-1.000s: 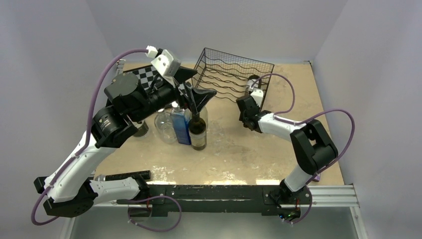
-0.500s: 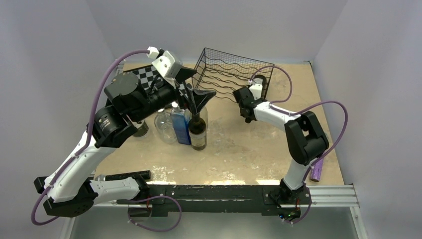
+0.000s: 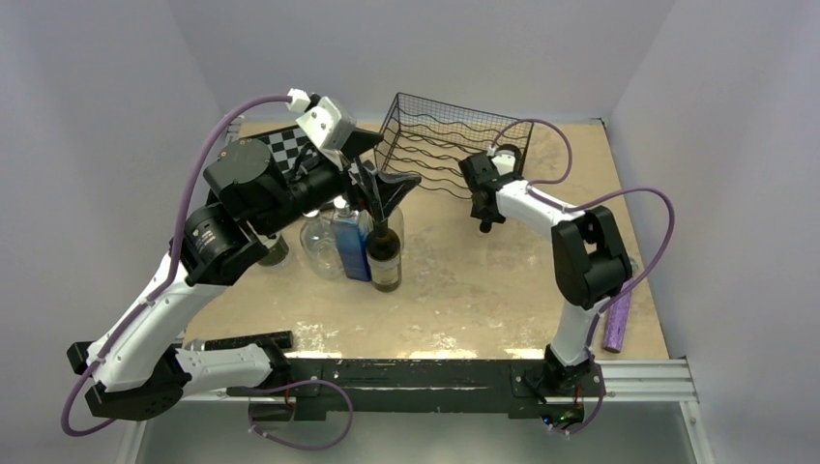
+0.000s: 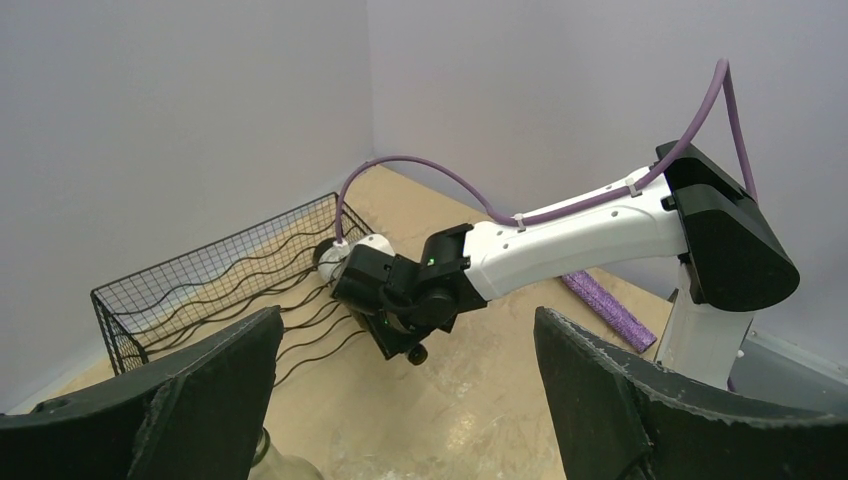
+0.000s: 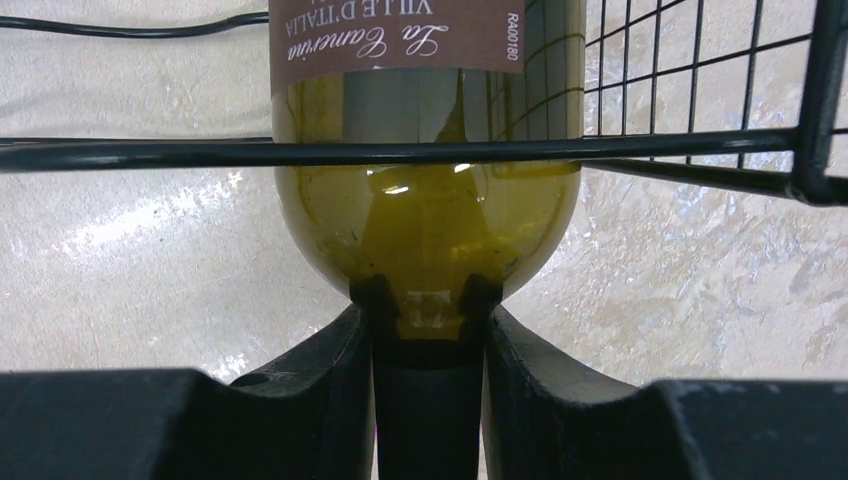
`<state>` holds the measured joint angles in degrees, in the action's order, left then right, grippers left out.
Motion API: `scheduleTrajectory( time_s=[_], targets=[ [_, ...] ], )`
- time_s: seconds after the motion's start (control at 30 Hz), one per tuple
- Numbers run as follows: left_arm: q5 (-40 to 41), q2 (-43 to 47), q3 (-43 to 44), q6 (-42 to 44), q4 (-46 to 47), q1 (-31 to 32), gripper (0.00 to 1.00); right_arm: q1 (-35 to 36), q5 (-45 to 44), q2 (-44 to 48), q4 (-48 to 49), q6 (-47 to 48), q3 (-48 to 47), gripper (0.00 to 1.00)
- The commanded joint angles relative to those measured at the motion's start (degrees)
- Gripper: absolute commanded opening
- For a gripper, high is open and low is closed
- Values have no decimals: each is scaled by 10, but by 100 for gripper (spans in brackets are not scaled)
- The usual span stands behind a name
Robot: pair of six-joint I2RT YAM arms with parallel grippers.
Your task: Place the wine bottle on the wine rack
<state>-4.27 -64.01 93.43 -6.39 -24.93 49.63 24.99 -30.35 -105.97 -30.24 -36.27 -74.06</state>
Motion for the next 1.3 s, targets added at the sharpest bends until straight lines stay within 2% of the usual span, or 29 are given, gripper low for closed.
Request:
scheduleTrajectory(
  time_s=[0.0,0.03,0.1,0.37,0.57,0.77,1.03,1.13,1.27],
  targets=[
    [6,3,21,3,19,0,99,-10,9,9,-7,-3,-35,44],
    [7,2,21,3,19,0,99,-10,13,9,-9,-3,-35,51],
    [10,3,19,4,21,0,99,-10,21,11,-8,2,-34,58],
    [21,3,16,12,21,1,99,-10,38,17,-17,12,-34,66],
    [24,2,12,15,21,0,99,-11,61,69,-23,1,-2,72],
    [31,8,4,21,28,1,99,-11,92,62,-40,-16,13,64],
    [38,18,-17,31,40,0,99,-11,108,69,-56,-44,53,62],
    [37,21,-22,31,43,0,99,-10,114,65,-55,-44,60,47],
    [38,23,-23,33,42,0,99,-11,114,51,-51,-38,55,23]
  ],
)
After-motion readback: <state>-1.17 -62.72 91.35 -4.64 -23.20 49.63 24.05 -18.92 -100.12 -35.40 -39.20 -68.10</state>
